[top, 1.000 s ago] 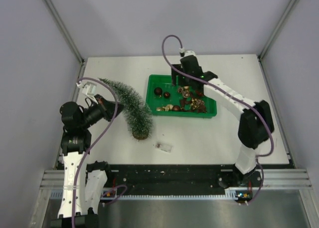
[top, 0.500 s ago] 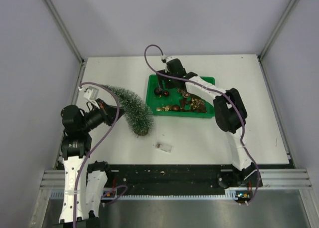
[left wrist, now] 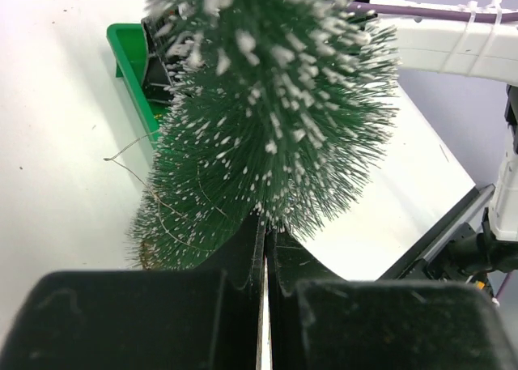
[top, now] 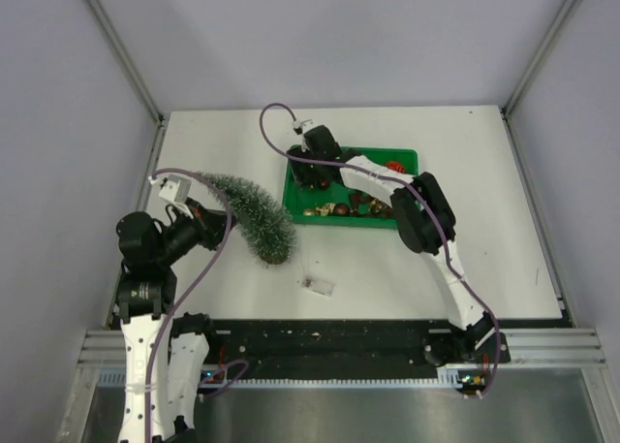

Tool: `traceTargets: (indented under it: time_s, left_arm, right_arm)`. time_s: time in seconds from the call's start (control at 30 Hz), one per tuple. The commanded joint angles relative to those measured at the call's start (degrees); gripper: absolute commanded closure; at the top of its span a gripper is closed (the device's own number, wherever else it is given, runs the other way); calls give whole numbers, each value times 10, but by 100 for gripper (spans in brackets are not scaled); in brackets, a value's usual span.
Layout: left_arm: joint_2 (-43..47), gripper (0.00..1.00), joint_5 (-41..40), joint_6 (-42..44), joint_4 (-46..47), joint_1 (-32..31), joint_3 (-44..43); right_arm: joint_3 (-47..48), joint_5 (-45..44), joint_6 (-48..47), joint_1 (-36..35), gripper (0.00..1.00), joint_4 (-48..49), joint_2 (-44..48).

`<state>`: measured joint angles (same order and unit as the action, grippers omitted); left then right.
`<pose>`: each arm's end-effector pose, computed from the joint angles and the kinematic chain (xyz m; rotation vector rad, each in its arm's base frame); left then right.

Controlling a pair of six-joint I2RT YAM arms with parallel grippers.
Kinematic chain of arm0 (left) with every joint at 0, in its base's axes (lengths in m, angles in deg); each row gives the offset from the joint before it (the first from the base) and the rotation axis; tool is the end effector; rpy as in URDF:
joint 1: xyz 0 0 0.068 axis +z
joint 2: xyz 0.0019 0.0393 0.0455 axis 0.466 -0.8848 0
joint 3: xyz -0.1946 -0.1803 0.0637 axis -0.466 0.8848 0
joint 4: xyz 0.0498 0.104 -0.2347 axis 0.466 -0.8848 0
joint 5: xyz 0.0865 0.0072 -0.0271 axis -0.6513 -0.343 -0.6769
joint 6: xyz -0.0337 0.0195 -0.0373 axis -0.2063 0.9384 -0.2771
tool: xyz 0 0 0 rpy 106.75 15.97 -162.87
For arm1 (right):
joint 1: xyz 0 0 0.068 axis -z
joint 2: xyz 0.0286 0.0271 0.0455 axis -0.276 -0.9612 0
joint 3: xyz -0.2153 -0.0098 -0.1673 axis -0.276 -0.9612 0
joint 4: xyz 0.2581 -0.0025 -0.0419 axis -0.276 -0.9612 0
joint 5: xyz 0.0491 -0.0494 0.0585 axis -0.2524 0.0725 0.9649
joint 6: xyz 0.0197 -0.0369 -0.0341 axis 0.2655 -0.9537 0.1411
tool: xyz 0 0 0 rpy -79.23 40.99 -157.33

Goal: Decorate the small christmas tree

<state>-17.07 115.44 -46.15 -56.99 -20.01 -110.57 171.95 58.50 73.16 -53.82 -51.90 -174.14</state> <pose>0.1211 -0.0101 0.3377 0.2198 1.7616 -0.8549 0.4250 0.3305 0.1805 -0.5268 2.2329 0.4779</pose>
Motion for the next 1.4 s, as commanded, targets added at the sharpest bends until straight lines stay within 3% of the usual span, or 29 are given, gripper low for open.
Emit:
traceTargets:
  time_s: [0.0, 0.3, 0.43, 0.6, 1.0, 1.17, 1.37]
  left_arm:
    - [3, 100, -22, 24, -29, 1, -16]
    - [-4, 100, -35, 25, -25, 1, -15]
    - [-4, 100, -38, 29, -25, 2, -12]
    - [-1, 100, -37, 38, -28, 1, -9]
    - [9, 100, -29, 19, -9, 1, 1]
    - [16, 100, -33, 24, -13, 2, 1]
    - [27, 100, -38, 31, -7, 1, 7]
  right_arm:
    - [28, -38, -18, -17, 32, 2, -7]
    - [5, -72, -23, -20, 59, 4, 18]
    - [-11, -86, -29, -20, 65, 4, 46]
    - [-64, -76, -11, -19, 66, 13, 138]
    - [-326, 89, 149, -47, 66, 147, 470]
    - [-362, 127, 224, -79, 66, 212, 526]
    - [-359, 139, 280, -116, 66, 281, 528]
